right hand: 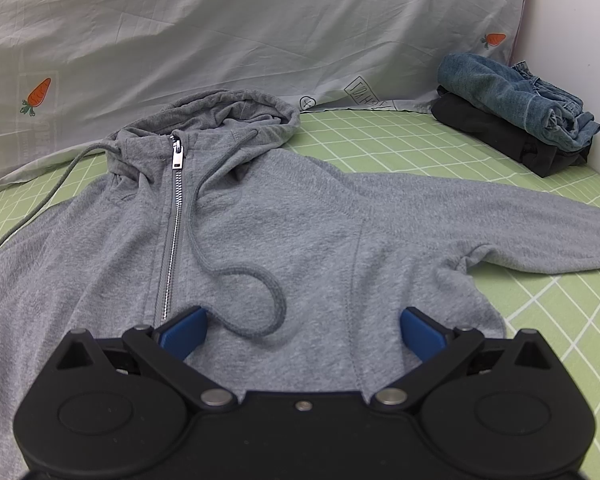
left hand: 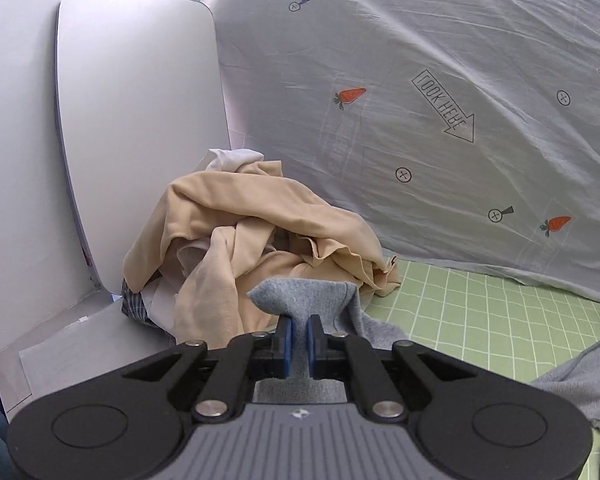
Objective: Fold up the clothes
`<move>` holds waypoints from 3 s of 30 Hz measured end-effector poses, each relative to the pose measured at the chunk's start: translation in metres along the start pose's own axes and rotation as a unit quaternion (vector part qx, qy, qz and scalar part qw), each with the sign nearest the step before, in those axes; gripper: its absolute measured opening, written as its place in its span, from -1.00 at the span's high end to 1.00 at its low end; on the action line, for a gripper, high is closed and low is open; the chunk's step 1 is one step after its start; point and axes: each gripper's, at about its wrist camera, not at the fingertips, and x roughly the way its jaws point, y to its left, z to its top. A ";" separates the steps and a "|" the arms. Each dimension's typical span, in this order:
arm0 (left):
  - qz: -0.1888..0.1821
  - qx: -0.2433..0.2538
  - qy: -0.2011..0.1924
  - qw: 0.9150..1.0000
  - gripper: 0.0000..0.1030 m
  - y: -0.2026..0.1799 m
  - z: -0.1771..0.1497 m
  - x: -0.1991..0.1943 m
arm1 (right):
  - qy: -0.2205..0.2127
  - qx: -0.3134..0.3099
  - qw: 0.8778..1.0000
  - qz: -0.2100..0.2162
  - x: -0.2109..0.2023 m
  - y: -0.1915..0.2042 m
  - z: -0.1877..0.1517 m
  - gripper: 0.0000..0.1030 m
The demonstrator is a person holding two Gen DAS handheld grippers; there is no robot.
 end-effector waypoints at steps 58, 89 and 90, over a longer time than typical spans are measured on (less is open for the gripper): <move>-0.043 0.079 0.057 0.994 0.81 0.073 -0.036 0.038 | 0.089 0.051 0.954 0.282 -0.120 0.246 0.011 0.95; -0.142 -0.136 0.209 0.958 -0.22 0.126 -0.075 0.047 | 0.116 -0.101 0.964 0.217 -0.140 0.245 -0.059 0.19; -0.142 -0.131 0.212 0.958 -0.23 0.123 -0.076 0.051 | 0.118 -0.104 0.964 0.216 -0.141 0.244 -0.062 0.19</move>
